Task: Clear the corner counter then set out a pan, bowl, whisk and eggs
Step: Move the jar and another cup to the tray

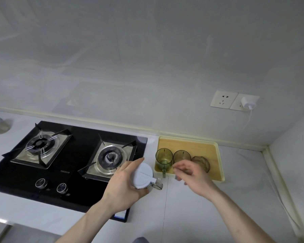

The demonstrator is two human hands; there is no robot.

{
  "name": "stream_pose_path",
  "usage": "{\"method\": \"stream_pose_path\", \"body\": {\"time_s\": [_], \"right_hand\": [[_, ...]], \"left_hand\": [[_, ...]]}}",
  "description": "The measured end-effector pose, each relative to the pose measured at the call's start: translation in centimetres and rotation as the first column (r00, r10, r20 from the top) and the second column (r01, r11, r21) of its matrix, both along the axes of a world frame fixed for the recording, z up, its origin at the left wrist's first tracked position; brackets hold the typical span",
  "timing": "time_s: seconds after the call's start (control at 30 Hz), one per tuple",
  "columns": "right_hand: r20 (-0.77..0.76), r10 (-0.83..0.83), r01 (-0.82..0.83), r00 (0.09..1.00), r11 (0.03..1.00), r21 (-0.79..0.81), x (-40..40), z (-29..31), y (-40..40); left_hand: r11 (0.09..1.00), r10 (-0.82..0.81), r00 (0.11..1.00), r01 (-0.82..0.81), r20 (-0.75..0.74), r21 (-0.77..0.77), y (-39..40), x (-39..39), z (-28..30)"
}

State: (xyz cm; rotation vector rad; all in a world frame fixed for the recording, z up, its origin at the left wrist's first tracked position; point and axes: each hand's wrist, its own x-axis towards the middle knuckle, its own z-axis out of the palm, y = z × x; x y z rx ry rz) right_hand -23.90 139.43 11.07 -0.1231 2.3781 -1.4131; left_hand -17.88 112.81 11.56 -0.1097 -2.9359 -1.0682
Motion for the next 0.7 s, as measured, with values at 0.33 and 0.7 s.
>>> {"method": "stream_pose_path", "body": {"time_s": [0.33, 0.7], "right_hand": [[0.058, 0.241, -0.244, 0.969, 0.968, 0.057, 2.3, 0.7, -1.9], [0.178, -0.078, 0.14, 0.981, 0.921, -0.365, 0.5, -0.5, 2.8]], "left_hand": [[0.994, -0.009, 1.0, 0.009, -0.001, 0.106, 1.9, -1.4, -0.2], [0.971, -0.149, 0.983, 0.125, 0.107, 0.205, 3.8, -3.1, 0.1]]}}
